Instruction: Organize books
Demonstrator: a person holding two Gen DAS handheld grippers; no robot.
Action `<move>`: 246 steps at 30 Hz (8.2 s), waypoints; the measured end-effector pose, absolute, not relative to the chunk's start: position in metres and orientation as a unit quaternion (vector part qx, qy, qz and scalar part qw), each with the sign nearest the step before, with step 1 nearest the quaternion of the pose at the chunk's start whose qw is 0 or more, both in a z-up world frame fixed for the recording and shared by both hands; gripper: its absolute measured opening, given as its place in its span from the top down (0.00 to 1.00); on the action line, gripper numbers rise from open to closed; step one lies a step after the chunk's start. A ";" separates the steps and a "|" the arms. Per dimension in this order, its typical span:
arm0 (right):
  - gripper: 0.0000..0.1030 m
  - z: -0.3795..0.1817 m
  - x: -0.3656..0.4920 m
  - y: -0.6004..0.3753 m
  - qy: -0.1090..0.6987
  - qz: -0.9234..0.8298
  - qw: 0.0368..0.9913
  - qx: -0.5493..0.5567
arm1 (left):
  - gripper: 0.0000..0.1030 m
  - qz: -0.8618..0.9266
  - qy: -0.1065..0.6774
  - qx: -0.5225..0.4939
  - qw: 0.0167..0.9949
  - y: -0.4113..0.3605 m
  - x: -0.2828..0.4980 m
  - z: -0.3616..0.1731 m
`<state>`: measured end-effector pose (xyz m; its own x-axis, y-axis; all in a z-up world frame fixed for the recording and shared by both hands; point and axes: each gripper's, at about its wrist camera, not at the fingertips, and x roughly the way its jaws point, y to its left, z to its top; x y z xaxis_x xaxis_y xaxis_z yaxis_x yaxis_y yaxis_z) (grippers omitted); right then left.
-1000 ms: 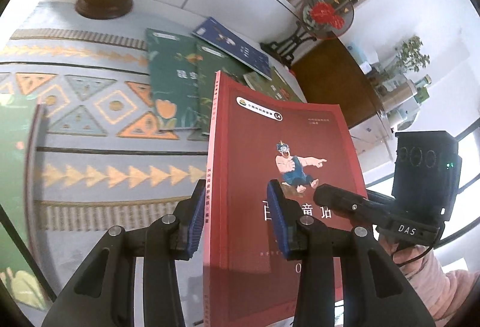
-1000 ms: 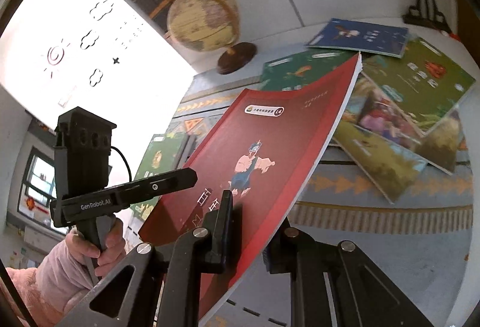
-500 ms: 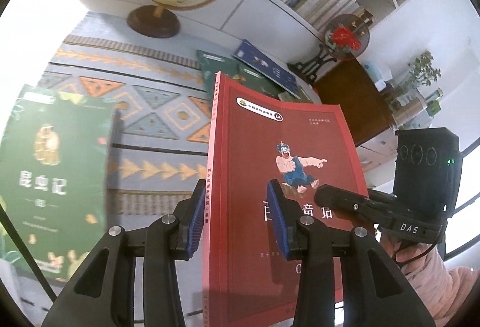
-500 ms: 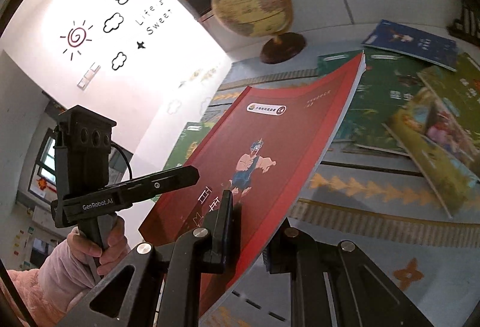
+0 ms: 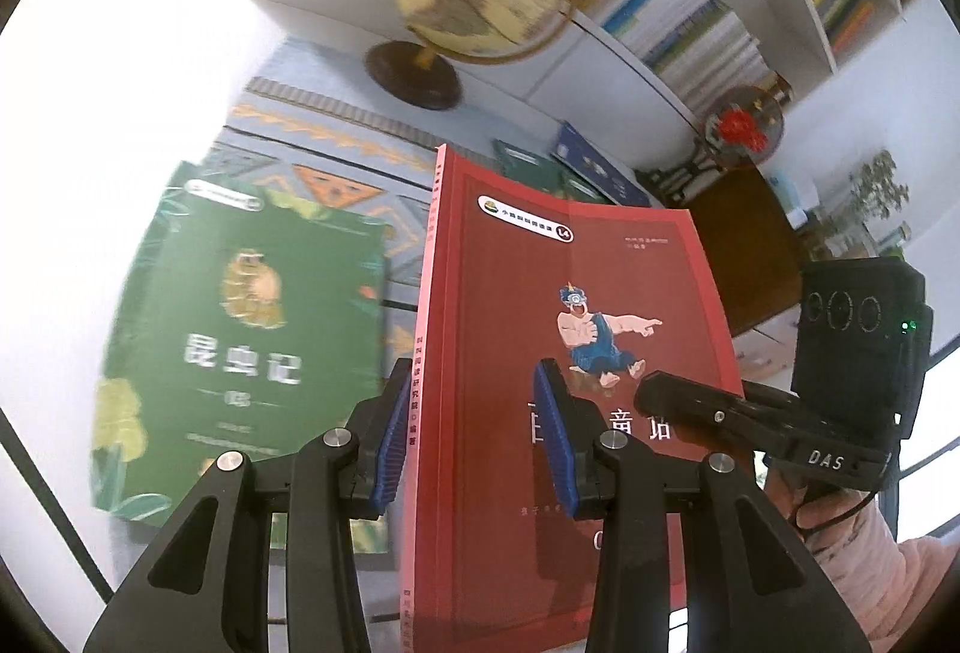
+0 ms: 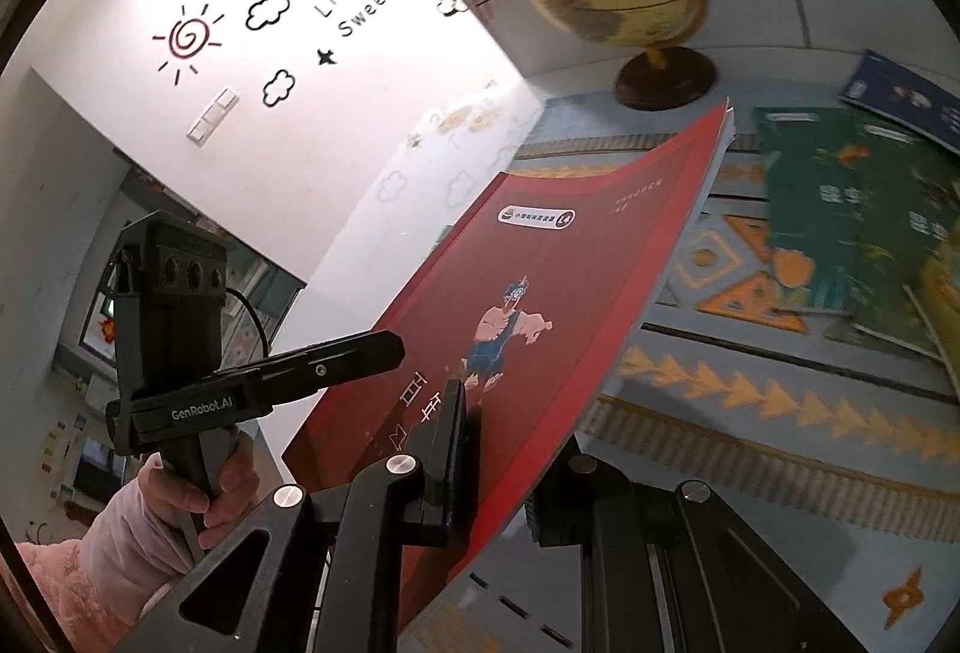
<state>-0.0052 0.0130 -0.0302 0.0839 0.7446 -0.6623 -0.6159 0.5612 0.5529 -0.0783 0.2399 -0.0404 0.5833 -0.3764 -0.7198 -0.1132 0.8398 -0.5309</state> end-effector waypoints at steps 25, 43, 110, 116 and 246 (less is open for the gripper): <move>0.85 -0.069 0.003 0.117 0.524 0.492 0.695 0.036 | 0.64 0.006 0.456 -0.308 0.835 0.329 -0.092 -0.067; 0.84 -0.120 0.011 0.164 0.568 0.453 0.686 0.040 | 0.64 0.059 0.502 -0.310 0.805 0.359 -0.076 -0.114; 0.23 0.147 0.166 -0.319 0.406 0.258 0.860 0.171 | 0.20 -0.100 0.452 -0.233 0.855 -0.011 0.183 0.050; 0.23 0.070 0.313 -0.304 0.474 0.215 0.838 0.160 | 0.21 -0.064 0.493 -0.307 0.811 -0.021 0.256 -0.053; 0.89 -0.019 0.181 -0.196 0.491 0.365 0.783 0.106 | 0.75 -0.123 0.500 -0.087 0.853 0.039 0.125 -0.026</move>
